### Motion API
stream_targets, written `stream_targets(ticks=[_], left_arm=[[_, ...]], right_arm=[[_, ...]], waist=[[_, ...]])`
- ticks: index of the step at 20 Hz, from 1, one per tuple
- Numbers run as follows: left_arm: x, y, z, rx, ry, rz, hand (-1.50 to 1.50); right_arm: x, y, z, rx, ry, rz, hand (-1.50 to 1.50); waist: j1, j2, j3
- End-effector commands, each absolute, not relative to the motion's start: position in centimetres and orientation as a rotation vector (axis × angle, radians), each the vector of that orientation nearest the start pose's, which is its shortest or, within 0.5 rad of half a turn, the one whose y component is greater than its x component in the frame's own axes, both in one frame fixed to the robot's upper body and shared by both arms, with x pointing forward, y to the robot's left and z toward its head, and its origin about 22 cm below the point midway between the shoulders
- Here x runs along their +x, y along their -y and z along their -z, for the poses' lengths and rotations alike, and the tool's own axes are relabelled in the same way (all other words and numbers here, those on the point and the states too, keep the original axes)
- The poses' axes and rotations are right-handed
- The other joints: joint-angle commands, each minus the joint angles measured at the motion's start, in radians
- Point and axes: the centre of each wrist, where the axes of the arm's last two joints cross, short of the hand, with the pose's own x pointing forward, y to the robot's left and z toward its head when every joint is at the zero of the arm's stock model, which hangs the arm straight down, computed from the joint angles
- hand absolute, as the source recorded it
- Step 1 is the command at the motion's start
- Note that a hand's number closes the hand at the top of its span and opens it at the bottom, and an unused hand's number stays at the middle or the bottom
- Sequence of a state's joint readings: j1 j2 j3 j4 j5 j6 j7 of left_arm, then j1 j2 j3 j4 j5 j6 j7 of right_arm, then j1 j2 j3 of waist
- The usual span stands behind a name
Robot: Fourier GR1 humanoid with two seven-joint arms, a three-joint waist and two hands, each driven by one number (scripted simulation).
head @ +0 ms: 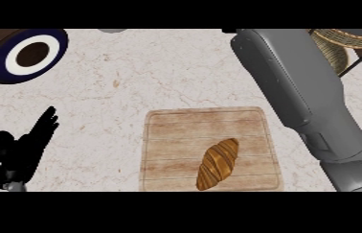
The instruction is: Pick the bell pepper from the cutting board and place it in the tiered basket
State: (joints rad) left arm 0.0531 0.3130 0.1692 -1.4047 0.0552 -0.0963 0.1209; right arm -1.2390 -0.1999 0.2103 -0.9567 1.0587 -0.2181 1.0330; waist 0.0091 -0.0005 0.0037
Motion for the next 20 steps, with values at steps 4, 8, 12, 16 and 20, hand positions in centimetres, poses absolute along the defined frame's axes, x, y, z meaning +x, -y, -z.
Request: stream_targets(ticks=[4,8,12,16,20], left_arm=[[22.1,-35.1,1.5,0.282,1.213,0.075,0.00],[22.2,-35.3,1.1,0.253,1.223,0.092,0.00],[22.1,-35.2,2.0,0.266,1.219,0.077,0.00],[23.2,-33.1,1.7,0.263,1.220,0.106,0.00],[22.6,-34.8,1.3,0.250,1.222,0.092,0.00]], right_arm=[[44.7,14.1,-28.2,-1.377,1.416,-0.180,1.50],[45.5,17.9,-26.5,-1.258,1.512,-0.022,1.50],[46.8,18.6,-26.7,-1.236,1.518,-0.066,1.50],[47.4,22.3,-26.4,-1.238,1.523,-0.035,1.50],[47.3,26.3,-25.0,-1.674,1.243,-0.509,1.50]], waist=[[0.017,0.009,-0.004],[0.026,0.014,-0.003],[0.031,0.014,-0.004],[0.040,0.021,-0.003],[0.033,0.022,-0.011]])
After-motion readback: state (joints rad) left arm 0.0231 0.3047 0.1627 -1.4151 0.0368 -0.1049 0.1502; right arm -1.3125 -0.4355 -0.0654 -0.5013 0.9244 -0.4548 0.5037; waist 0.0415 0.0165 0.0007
